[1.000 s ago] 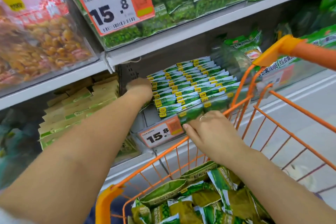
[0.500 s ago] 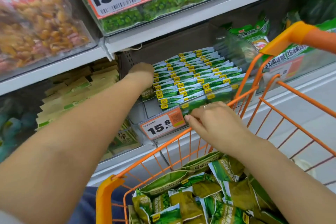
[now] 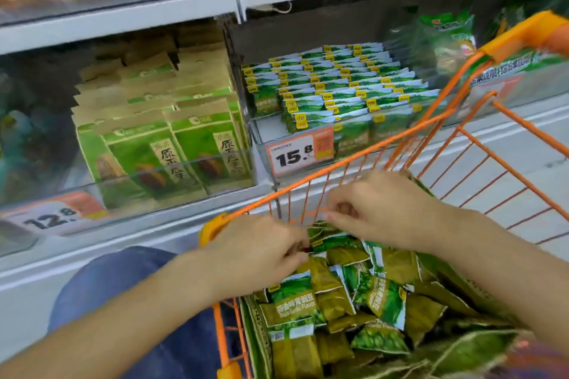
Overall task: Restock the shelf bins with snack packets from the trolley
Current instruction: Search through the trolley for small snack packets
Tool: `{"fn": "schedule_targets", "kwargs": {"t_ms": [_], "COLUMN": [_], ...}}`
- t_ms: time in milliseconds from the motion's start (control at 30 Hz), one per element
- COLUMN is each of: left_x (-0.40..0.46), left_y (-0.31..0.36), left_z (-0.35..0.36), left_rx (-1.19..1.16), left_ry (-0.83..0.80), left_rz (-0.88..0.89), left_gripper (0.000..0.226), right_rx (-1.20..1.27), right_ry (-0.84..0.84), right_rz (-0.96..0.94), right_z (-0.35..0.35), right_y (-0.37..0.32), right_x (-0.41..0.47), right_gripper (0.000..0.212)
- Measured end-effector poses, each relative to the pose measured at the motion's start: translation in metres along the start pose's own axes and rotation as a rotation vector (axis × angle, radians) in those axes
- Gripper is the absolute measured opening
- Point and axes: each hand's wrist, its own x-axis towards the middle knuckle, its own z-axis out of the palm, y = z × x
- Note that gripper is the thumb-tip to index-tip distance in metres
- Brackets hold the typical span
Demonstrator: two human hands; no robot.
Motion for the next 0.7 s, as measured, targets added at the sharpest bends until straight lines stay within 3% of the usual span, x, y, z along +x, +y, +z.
{"fn": "schedule_targets", "kwargs": {"t_ms": [67,200,367,533,600,700], "left_x": [0.002,0.009,0.007,0.007,0.005,0.002], "left_y": [-0.007,-0.005,-0.005,-0.008,-0.007,-0.008], "left_z": [0.01,0.013,0.012,0.014,0.011,0.001], "left_rx": [0.055,0.021,-0.027,-0.07,-0.212,-0.65], "left_ry": [-0.061,0.028,0.079,0.099,0.086,0.057], "left_rz": [-0.03,-0.046,-0.064,-0.073,-0.084,-0.121], "left_gripper": [0.028,0.03,0.034,0.038,0.048,0.071], "right_rx": [-0.038,-0.068,0.173,0.609,0.728,0.659], "right_ry": [-0.21,-0.525,-0.569,-0.588,-0.562,-0.375], "right_rz": [-0.016,-0.009,0.138,0.338,0.325,0.283], "right_z": [0.018,0.054,0.083,0.09,0.074,0.033], "right_y": [-0.012,-0.033,-0.051,-0.053,-0.044,-0.027], "right_x": [-0.005,-0.01,0.001,0.006,0.003,-0.001], "right_gripper": [0.029,0.047,0.047,0.02,0.016,0.014]}}
